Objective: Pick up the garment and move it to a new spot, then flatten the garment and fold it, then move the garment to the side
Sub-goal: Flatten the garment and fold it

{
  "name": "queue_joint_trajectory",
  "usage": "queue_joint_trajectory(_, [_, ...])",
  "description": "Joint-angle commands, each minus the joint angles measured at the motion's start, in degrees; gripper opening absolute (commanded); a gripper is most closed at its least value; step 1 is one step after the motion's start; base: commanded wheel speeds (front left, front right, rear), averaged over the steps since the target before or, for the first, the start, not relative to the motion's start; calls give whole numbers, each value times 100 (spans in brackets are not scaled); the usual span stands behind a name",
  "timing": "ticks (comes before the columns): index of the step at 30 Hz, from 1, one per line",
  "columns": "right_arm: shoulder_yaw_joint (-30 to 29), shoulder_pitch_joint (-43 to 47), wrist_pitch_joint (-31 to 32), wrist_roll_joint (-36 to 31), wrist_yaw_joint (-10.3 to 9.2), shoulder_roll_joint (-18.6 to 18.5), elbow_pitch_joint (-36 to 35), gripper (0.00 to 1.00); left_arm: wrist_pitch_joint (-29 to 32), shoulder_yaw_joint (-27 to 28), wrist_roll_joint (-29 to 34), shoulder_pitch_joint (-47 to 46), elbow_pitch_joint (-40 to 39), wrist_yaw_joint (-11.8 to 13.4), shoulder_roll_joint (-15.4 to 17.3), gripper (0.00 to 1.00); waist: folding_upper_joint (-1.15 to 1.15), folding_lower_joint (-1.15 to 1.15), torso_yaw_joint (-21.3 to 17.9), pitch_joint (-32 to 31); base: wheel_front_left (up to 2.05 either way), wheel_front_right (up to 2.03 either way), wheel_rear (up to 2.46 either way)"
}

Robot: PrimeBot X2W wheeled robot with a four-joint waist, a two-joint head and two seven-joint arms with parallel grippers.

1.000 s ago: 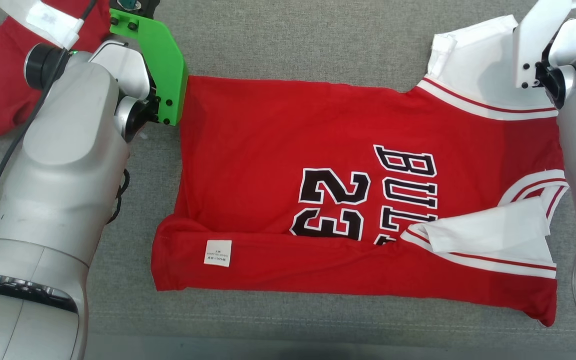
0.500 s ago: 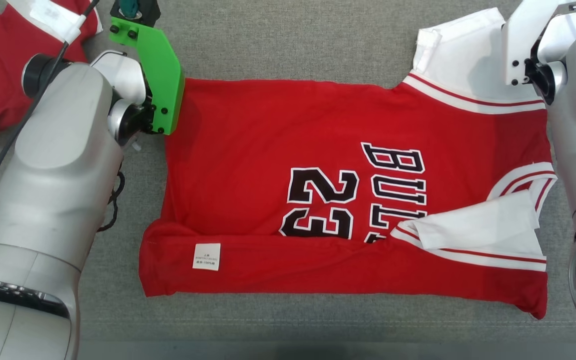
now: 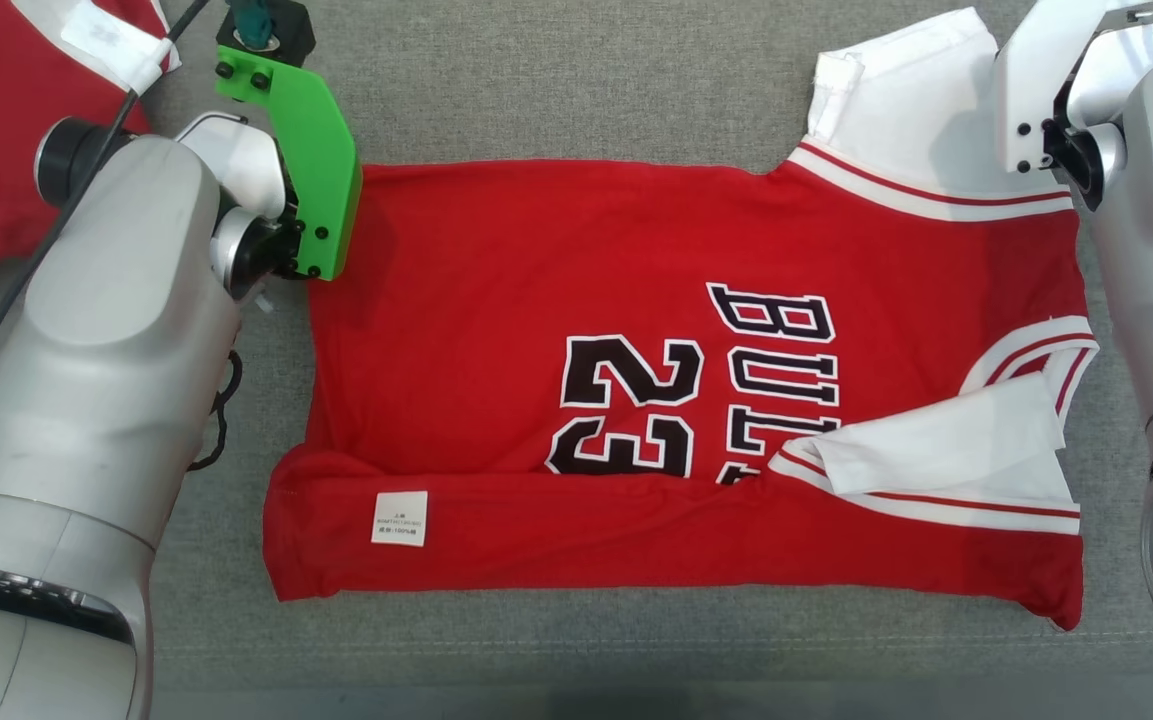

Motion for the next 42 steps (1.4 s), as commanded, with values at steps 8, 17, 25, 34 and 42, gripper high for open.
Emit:
queue_joint_trajectory(8, [63, -186, 21, -85, -4, -101, 30, 100, 38, -119, -110, 125, 26, -31, -79, 0, 0, 0, 33, 7, 0, 0, 0])
queue_joint_trajectory(17, [79, -410, 158, 67, -4, -336, 163, 100, -114, -227, -143, -31, 78, -15, -392, 0, 0, 0, 313, 24, 0, 0, 0])
queue_joint_trajectory(25, [489, -654, 330, 474, -4, -377, 531, 100, -243, -306, -219, -205, 60, -41, -605, 0, 0, 0, 590, 274, 0, 0, 0])
queue_joint_trajectory(34, [780, -507, 515, 835, -7, -582, 879, 84, -375, -405, -299, -273, 145, -57, -690, 0, 0, 0, 612, 380, 0, 0, 0])
queue_joint_trajectory(42, [979, -459, 716, 1086, -7, -640, 973, 100, -426, -434, -350, -286, 280, -64, -661, 0, 0, 0, 526, 297, 0, 0, 0])
